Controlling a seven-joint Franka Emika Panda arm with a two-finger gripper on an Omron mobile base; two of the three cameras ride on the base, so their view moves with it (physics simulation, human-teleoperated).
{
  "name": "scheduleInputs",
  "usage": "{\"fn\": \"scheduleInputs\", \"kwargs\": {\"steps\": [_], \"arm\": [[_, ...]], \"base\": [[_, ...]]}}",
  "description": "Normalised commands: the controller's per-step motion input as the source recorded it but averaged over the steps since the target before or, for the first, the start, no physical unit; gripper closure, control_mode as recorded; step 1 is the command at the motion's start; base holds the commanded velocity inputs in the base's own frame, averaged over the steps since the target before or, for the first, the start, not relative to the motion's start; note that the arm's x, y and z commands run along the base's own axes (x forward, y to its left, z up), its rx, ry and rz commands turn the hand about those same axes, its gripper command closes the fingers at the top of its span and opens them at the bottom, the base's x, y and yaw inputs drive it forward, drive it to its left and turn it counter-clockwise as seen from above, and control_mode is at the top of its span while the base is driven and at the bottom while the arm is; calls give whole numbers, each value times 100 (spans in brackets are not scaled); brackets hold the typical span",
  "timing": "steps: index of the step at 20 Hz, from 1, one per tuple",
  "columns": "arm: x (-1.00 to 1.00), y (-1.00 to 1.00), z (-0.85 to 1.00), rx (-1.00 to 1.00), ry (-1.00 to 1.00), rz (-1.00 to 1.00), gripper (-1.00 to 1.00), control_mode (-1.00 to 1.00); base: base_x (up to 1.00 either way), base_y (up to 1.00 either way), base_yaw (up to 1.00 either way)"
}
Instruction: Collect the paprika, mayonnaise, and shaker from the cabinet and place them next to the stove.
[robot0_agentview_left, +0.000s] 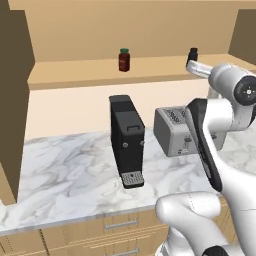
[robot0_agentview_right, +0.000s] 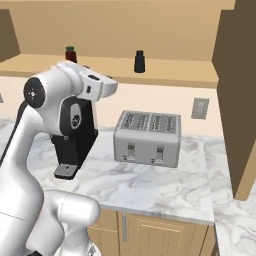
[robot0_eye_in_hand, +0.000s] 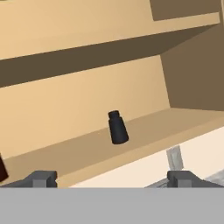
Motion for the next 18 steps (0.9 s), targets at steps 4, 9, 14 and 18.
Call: {"fn": "scheduleInputs", "kwargs": {"steps": [4, 9, 14, 18], "arm": [[24, -16, 34, 0, 0, 0, -100, -100], [26, -12, 4, 0, 5, 0, -100, -100], [35, -2, 0, 0, 12, 0, -100, -100], [47, 0, 15, -2, 13, 0, -100, -100]], "base": [[0, 0, 0], [0, 0, 0], [0, 0, 0], [0, 0, 0]]}}
